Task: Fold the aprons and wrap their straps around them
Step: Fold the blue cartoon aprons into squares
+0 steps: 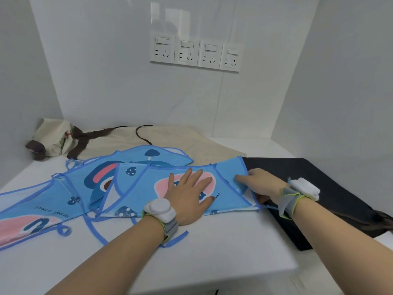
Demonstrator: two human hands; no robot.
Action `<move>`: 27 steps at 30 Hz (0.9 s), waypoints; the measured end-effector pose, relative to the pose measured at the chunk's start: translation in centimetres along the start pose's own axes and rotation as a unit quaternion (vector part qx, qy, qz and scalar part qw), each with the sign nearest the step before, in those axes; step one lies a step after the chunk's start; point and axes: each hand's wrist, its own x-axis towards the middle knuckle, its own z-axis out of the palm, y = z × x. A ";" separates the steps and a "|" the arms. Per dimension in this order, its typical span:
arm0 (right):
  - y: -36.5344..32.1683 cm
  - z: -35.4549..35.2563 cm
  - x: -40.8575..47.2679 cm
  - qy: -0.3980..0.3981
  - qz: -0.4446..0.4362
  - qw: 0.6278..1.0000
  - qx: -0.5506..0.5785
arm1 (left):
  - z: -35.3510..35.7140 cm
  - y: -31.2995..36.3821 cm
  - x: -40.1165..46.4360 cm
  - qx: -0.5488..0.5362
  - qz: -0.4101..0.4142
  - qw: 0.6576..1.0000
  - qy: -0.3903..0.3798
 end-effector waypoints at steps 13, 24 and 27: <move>2.7 -3.0 1.3 0.164 -0.075 0.975 -0.129 | -2.3 1.1 -0.4 0.006 0.004 1.000 -0.030; 7.7 -6.2 3.2 0.179 -0.041 0.981 0.062 | 0.4 2.2 0.0 0.024 0.008 0.998 -0.054; 5.0 -6.9 2.5 0.190 -0.105 0.975 0.055 | 0.3 2.4 0.0 0.030 0.006 0.998 -0.062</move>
